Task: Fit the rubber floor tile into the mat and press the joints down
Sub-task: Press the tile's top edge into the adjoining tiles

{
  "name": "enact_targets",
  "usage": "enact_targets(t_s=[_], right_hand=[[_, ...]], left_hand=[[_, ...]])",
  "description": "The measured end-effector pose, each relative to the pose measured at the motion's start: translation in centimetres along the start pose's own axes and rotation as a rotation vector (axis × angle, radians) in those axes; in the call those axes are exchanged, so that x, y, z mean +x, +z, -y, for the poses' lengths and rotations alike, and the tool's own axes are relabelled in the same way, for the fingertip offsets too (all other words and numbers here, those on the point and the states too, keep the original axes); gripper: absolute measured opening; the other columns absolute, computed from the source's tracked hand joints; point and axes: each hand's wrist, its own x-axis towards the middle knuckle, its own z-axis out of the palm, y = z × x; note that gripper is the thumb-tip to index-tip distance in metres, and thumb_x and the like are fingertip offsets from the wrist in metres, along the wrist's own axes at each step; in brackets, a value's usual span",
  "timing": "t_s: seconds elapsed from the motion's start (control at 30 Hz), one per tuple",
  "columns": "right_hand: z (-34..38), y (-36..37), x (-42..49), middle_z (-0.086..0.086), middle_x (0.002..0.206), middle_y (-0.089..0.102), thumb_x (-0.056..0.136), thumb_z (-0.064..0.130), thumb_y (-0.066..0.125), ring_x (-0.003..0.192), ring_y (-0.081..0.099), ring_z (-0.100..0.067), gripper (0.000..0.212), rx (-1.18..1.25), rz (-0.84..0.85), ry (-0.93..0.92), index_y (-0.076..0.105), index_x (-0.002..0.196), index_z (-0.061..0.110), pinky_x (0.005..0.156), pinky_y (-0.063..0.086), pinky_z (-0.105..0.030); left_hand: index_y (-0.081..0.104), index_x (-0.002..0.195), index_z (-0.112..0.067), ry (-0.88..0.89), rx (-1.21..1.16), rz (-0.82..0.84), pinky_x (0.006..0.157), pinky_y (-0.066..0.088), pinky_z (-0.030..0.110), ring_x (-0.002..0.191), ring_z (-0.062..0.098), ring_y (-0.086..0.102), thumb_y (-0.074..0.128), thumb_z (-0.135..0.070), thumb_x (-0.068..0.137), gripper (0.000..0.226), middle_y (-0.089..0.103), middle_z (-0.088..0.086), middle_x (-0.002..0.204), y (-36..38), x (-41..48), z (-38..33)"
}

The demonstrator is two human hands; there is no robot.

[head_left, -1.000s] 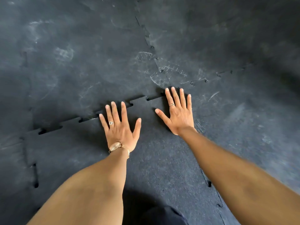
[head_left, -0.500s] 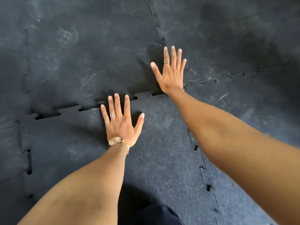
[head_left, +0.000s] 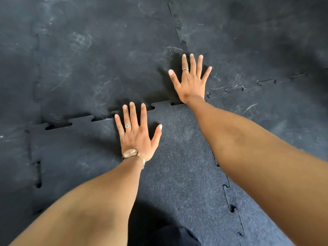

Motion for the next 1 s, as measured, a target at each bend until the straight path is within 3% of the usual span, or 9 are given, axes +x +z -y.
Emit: enact_targets(t_s=[0.1, 0.27, 0.47, 0.8, 1.0], right_hand=[[-0.2, -0.7, -0.6, -0.007, 0.162, 0.009, 0.098, 0.058, 0.018, 0.149, -0.009, -0.03, 0.072, 0.079, -0.041, -0.056, 0.013, 0.154, 0.013, 0.116, -0.006, -0.061], [0.6, -1.0, -4.3, -0.01, 0.163, -0.001, 0.097, 0.058, 0.013, 0.148, -0.01, -0.03, 0.073, -0.028, -0.03, -0.235, 0.003, 0.155, 0.014, 0.119, -0.008, -0.052], [-5.1, -0.5, -11.3, -0.006, 0.163, -0.005, 0.094, 0.065, 0.008, 0.147, -0.018, -0.025, 0.081, -0.129, 0.121, -0.13, -0.004, 0.154, 0.012, 0.119, -0.01, -0.052], [-4.7, -0.6, -10.8, 0.005, 0.162, -0.012, 0.092, 0.07, 0.009, 0.148, -0.016, -0.023, 0.08, -0.147, 0.123, -0.127, -0.01, 0.153, 0.023, 0.118, -0.011, -0.052], [-3.9, -0.5, -10.8, 0.004, 0.162, -0.012, 0.095, 0.064, 0.008, 0.148, -0.017, -0.024, 0.076, -0.148, 0.121, -0.098, -0.01, 0.153, 0.018, 0.117, -0.013, -0.053]], left_hand=[[0.011, 0.154, -0.018, 0.0, -0.005, 0.011, 0.118, 0.0, 0.056, 0.148, 0.032, -0.001, 0.02, -0.064, 0.091, 0.079, 0.005, 0.015, 0.161, -0.2, 0.1, 0.0], [0.012, 0.154, -0.018, 0.006, -0.021, -0.002, 0.118, -0.002, 0.055, 0.148, 0.032, -0.002, 0.019, -0.065, 0.091, 0.079, 0.005, 0.015, 0.161, 0.0, 0.1, 0.1], [0.01, 0.154, -0.018, 0.01, -0.024, -0.004, 0.118, -0.002, 0.056, 0.148, 0.032, -0.004, 0.018, -0.065, 0.091, 0.079, 0.003, 0.015, 0.161, 0.2, 0.1, -0.1], [0.006, 0.154, -0.019, 0.003, -0.013, -0.005, 0.118, -0.002, 0.055, 0.148, 0.031, -0.005, 0.017, -0.066, 0.091, 0.079, 0.001, 0.014, 0.161, 0.1, 0.3, 0.0], [0.007, 0.154, -0.018, -0.002, -0.036, -0.009, 0.118, -0.001, 0.055, 0.149, 0.031, -0.004, 0.019, -0.065, 0.091, 0.08, 0.002, 0.014, 0.161, -0.1, 0.3, 0.4]])
